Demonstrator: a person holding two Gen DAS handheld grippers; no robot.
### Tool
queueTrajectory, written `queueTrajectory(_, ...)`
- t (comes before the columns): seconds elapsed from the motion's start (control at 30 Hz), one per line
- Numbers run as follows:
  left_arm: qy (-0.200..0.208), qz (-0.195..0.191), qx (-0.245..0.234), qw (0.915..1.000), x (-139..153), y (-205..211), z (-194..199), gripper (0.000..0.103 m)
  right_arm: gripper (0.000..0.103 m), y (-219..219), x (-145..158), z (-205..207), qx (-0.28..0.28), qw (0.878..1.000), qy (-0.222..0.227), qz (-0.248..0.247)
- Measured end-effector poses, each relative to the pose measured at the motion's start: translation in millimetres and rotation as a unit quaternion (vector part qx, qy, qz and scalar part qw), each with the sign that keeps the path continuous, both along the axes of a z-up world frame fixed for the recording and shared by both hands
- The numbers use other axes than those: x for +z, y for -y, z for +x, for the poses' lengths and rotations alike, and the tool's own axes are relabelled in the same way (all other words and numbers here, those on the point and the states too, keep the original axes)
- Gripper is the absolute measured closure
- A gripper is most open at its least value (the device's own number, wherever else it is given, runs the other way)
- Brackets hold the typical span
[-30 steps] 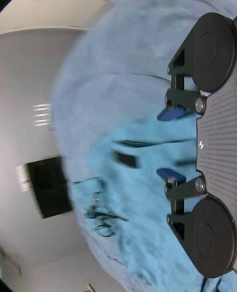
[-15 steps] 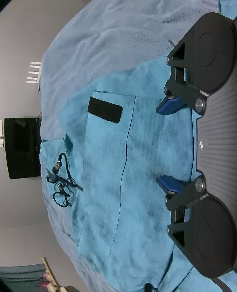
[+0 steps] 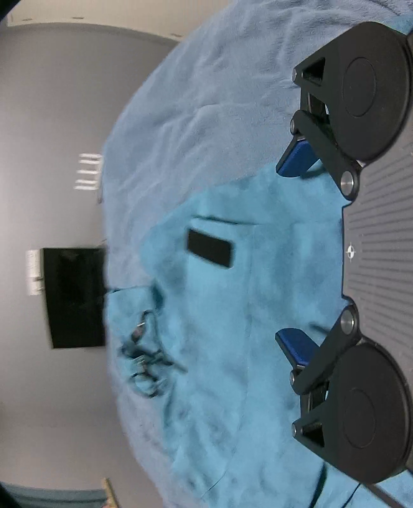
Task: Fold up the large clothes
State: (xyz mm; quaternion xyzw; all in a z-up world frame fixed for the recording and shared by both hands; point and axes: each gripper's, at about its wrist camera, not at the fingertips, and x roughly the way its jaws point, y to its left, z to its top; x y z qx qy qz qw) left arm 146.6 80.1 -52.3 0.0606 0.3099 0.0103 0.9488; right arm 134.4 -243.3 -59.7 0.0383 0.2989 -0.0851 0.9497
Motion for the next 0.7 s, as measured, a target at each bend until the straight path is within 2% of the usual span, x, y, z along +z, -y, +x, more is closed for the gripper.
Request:
queueTrajectory(0.03,-0.02,0.018,-0.008,0.9996,-4,6,3,0.0,0.001,0,-6,7,-0.007,1.0,-0.029,-0.001)
queueTrajectory(0.1,-0.048,0.053,-0.012,0.9974,-12,15,9,0.0,0.001,2,-9,8,-0.009,0.999,-0.038,0.005)
queueTrajectory(0.17,-0.033,0.077,-0.014,0.9964,-8,22,8,0.0,0.001,-2,-5,8,-0.009,1.0,-0.023,0.004)
queueTrajectory(0.27,0.014,0.053,-0.028,0.9981,7,25,-2,0.0,0.001,-1,-2,5,-0.007,1.0,0.005,0.015)
queueTrajectory(0.33,0.005,0.041,-0.054,0.9977,6,30,-2,0.0,0.001,4,-7,3,-0.005,1.0,-0.005,0.02)
queueTrajectory(0.4,-0.05,0.061,-0.074,0.9941,-10,39,7,0.0,0.0,5,-15,10,-0.005,0.999,-0.032,0.016)
queueTrajectory(0.47,-0.12,0.092,-0.085,0.9848,-37,45,15,0.0,0.0,3,-18,11,-0.003,0.999,-0.041,0.011)
queueTrajectory(0.53,-0.11,0.083,-0.085,0.9868,-35,41,15,0.0,0.0,3,-18,11,-0.001,0.999,-0.04,0.015)
queueTrajectory(0.63,-0.085,0.084,-0.068,0.9905,-14,35,5,0.0,0.0,9,-11,4,0.0,0.999,-0.035,0.032)
queueTrajectory(0.7,-0.08,0.056,-0.079,0.9921,7,29,-9,0.0,0.0,14,1,-8,0.003,0.998,-0.025,0.049)
